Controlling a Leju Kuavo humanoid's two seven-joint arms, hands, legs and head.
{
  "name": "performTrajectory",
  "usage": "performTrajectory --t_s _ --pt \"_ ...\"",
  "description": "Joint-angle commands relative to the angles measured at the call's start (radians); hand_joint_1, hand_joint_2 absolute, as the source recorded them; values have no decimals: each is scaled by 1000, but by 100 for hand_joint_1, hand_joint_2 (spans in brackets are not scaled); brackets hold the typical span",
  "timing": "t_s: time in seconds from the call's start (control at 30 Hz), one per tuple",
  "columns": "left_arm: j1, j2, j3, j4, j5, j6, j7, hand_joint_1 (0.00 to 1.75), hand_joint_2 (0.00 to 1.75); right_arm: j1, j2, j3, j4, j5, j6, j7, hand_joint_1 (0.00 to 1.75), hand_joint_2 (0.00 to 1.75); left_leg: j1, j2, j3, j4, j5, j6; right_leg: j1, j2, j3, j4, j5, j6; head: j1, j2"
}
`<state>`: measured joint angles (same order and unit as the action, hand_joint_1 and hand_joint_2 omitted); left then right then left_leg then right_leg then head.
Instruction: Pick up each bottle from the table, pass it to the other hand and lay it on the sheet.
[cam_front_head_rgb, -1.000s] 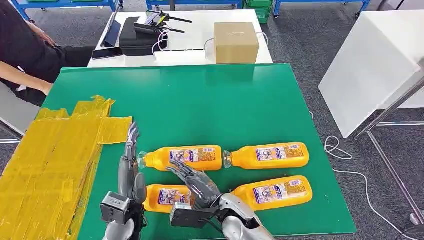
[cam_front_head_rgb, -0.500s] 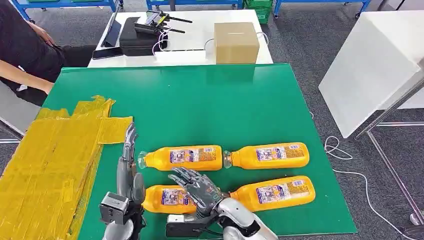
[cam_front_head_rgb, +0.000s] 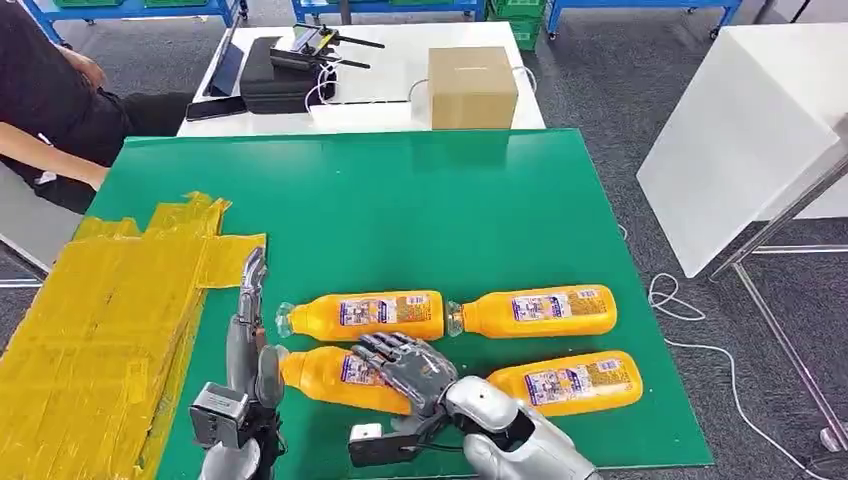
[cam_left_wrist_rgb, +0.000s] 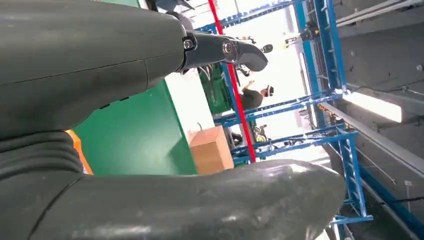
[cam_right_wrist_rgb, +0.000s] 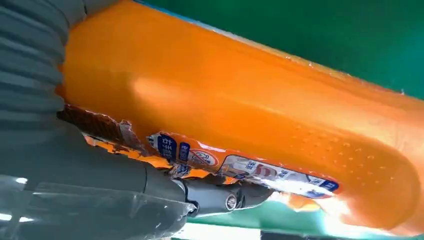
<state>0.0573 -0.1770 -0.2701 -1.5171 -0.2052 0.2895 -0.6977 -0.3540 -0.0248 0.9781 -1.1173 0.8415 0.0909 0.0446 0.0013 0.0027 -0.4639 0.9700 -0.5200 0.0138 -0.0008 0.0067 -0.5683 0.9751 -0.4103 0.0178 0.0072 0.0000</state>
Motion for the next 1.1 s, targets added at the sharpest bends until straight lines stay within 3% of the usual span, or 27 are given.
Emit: performTrajectory --t_s 0.03,0.2,0.23,0.37,0.4,0.7,0.87,1.1 --pt "-29 7 28 34 13 -22 0 0 0 -127 -113 132 93 -81 133 -29 0 175 0 -1 1 -1 1 0 0 -2 2 -1 1 1 0 0" --pt "-42 6 24 48 26 -34 0 0 0 -167 -140 183 102 -134 203 -34 3 175 0 -2 3 -1 1 0 0 -2 4 -2 0 1 0 0" --pt "-45 6 22 51 28 -36 0 0 0 -171 -146 192 102 -143 209 -33 141 175 1 -2 3 -1 1 0 1 -3 4 -2 1 1 0 0" --pt "-48 5 21 54 29 -35 0 0 0 -173 -149 197 101 -154 211 -33 150 175 0 -3 3 -1 1 0 1 -4 5 -3 1 1 0 0" --pt "-49 6 18 54 32 -35 0 0 0 -176 -154 204 98 -168 214 -31 175 175 0 -3 5 -1 1 0 0 -3 5 -2 1 0 0 0" --pt "-60 -6 19 67 49 2 0 0 0 -159 -180 213 76 -277 168 -4 175 175 1 -4 4 -2 2 0 1 -4 6 -4 1 1 0 0" --pt "-25 -51 96 -13 122 44 0 0 0 -14 -133 92 30 -358 -50 7 175 175 1 -3 7 -2 0 0 1 -3 7 -3 0 0 0 0" --pt "0 -84 158 -58 149 33 0 0 0 90 -111 1 -62 -365 -160 -20 175 175 1 -3 5 -2 1 -1 2 -3 6 -4 1 0 0 0"
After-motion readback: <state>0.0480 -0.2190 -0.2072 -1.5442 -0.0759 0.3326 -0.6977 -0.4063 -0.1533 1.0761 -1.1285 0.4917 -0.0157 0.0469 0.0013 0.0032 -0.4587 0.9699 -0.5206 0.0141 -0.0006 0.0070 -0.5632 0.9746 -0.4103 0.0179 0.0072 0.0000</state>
